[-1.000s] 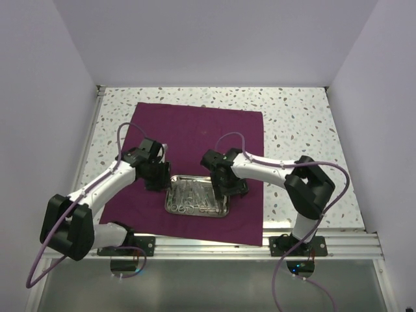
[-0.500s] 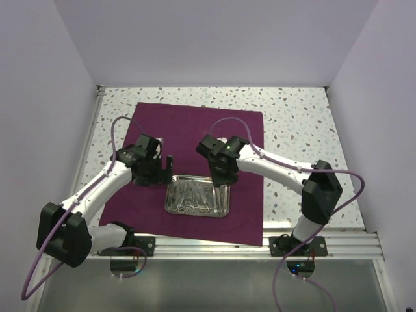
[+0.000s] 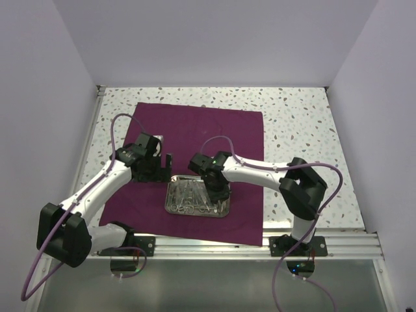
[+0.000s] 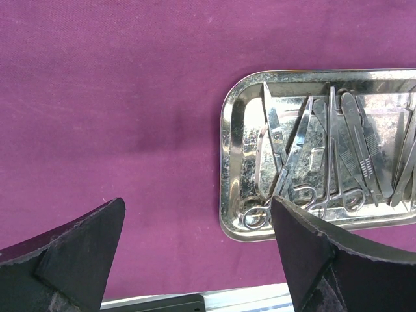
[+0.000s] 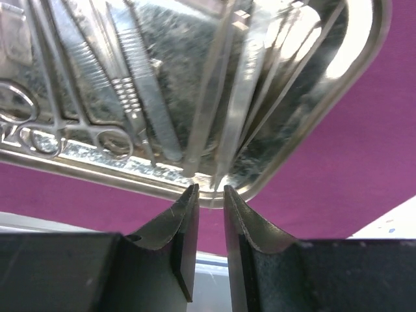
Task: Open and lay out the surgical kit
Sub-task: Pick up the medical item from the container.
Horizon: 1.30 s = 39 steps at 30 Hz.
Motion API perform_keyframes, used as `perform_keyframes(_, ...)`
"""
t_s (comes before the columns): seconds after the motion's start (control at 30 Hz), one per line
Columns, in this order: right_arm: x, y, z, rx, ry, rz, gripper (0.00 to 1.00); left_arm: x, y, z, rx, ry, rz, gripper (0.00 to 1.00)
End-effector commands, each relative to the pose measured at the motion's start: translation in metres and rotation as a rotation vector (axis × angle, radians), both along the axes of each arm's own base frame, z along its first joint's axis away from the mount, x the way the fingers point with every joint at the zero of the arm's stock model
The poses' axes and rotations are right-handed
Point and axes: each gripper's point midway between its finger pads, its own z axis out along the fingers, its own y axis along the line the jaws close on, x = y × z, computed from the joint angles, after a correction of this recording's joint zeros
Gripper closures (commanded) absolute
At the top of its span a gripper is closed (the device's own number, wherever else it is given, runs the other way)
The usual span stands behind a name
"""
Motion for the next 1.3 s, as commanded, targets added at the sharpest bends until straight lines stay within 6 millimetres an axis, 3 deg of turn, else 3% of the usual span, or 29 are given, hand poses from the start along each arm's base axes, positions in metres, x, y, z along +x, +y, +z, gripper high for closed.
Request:
perform_keyframes(0.0, -0.005, 0.012, -0.001, 0.028, 0.015, -0.002, 0.75, 0.009, -0.001, 0.01, -0.007, -0.062, -0.013, 0.03)
perform_keyframes(0.23, -0.01, 0.006, -0.012, -0.002, 0.039, -0.005, 0.77, 0.009, -0.001, 0.012, -0.011, -0.069, -0.013, 0.03)
perform_keyframes(0.57, -0.009, -0.004, -0.008, -0.044, 0.013, -0.021, 0.75, 0.008, -0.002, 0.011, -0.016, -0.068, -0.014, 0.03)
perform_keyframes(1.03, -0.016, -0.007, -0.027, -0.079, 0.045, -0.005, 0.75, 0.008, -0.002, 0.011, -0.017, -0.068, -0.016, 0.04)
perform_keyframes(1.27, -0.015, -0.011, -0.028, -0.092, 0.038, -0.009, 0.9, 0.007, -0.002, 0.01, -0.017, -0.066, -0.013, 0.04)
